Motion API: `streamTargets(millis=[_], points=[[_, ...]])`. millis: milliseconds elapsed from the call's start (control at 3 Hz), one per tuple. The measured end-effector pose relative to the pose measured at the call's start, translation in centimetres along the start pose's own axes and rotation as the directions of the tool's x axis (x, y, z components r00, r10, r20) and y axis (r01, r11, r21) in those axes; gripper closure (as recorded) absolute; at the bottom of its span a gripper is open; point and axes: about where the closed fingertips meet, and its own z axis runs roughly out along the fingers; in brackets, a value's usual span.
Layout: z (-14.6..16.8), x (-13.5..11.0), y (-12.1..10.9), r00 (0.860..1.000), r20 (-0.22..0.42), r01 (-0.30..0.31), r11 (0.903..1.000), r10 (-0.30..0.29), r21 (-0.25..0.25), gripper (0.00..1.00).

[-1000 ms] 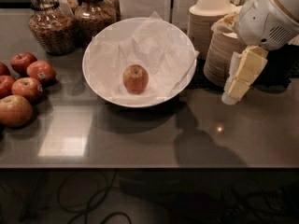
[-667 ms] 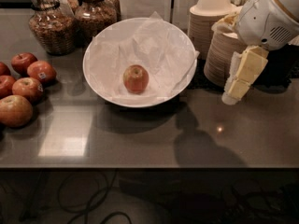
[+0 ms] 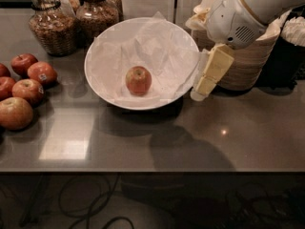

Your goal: Pick apple from white bowl

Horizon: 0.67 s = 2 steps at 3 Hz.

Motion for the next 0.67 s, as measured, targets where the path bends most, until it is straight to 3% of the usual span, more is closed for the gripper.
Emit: streamTargets(millis=[333, 667], points=[[3.3, -3.3, -0.7, 0.998, 0.052, 0.033, 0.9988, -0.031, -0.036, 0.0], [5.6, -5.0, -1.1, 0.996, 0.071, 0.059, 0.9964, -0.055, -0.061, 0.14]])
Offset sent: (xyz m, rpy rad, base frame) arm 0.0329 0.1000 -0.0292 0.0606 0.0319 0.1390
